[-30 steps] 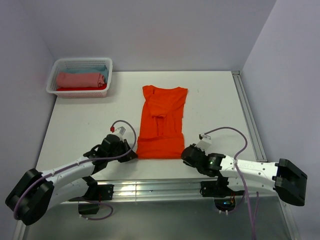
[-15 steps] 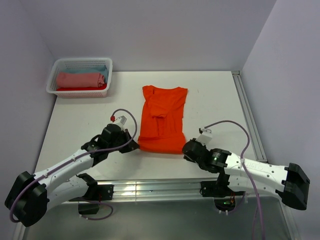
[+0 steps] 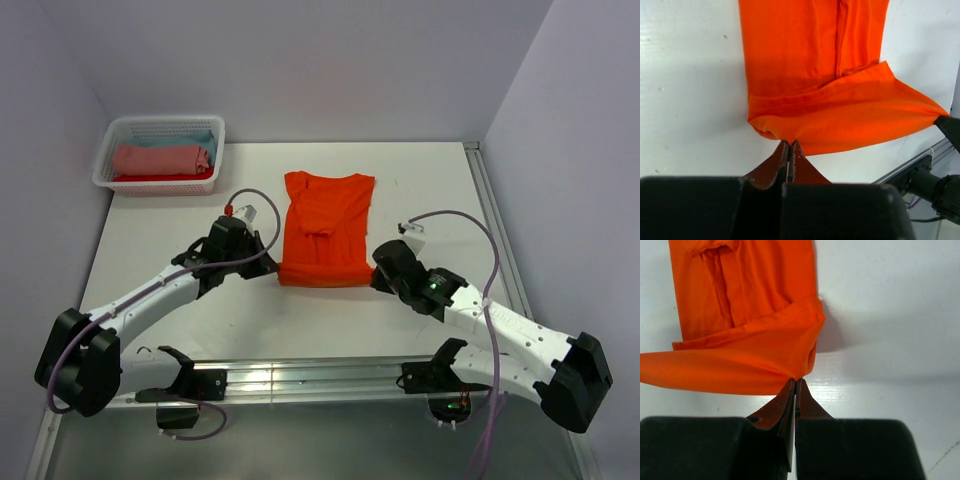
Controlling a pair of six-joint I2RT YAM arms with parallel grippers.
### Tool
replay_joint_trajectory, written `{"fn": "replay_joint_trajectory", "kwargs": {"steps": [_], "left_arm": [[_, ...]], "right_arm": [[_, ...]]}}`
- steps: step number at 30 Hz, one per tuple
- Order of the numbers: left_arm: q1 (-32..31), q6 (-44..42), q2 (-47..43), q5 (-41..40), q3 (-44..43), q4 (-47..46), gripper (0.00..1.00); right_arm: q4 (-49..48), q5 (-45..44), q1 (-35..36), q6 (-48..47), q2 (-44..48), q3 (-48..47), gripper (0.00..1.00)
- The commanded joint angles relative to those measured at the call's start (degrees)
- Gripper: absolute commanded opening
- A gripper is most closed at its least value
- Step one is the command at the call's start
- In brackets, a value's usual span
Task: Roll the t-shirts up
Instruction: Fold the tshirt
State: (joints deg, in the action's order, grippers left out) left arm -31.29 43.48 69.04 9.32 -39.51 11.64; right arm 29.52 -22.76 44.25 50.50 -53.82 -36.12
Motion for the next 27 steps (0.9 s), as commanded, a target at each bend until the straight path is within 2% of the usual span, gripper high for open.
{"fn": "replay_joint_trajectory", "kwargs": {"steps": [1,14,27], "left_arm": [[2.02,-2.61,2.41,0.52,-4.17,-0.48,0.0],[6.85,-5.6,16.39,3.16,-18.49,1.1,0.0],[9.4,-4.9,25.17,3.77,-25.18,-0.04,0.0]], "right_arm": [[-0.68,1.05,-2.93,-6.46,-2.51,-4.3,0.0],[-4.56,8.96,-12.08,-14.9,-14.81,-12.66,0.0],[-8.25,12.39,-18.41,-18.51,-26.41,-19.51,0.0]]}}
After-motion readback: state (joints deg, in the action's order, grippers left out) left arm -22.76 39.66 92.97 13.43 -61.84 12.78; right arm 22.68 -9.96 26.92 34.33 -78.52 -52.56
